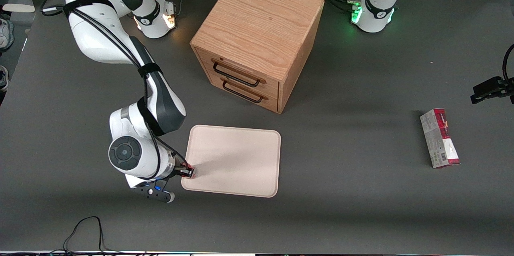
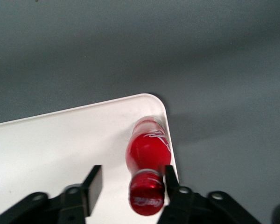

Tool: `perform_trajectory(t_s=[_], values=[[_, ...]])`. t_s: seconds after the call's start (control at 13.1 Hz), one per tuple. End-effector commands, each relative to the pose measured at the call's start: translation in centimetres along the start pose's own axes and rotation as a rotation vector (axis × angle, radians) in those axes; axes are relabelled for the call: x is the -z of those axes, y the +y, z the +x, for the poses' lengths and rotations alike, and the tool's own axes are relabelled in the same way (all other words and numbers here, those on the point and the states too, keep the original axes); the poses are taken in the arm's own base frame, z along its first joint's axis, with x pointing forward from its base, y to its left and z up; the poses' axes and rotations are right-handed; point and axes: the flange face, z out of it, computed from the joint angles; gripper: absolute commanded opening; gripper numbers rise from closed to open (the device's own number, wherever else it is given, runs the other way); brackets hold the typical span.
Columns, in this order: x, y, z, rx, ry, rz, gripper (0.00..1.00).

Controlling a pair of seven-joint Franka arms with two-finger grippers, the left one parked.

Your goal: Place coke bottle on tray

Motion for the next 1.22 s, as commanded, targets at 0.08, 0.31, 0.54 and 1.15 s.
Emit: perform_trajectory(t_s=[0.08, 0.31, 0.54, 1.15], values=[[0.5, -0.5, 0.1, -0.024, 0.031, -0.01, 1.0], [0.4, -0.5, 0.1, -0.023, 0.03, -0.011, 1.0], [0.4, -0.5, 0.1, -0.023, 0.032, -0.009, 1.0], [5.8, 4.6, 0.9, 0.031, -0.027, -0.038, 1.0]])
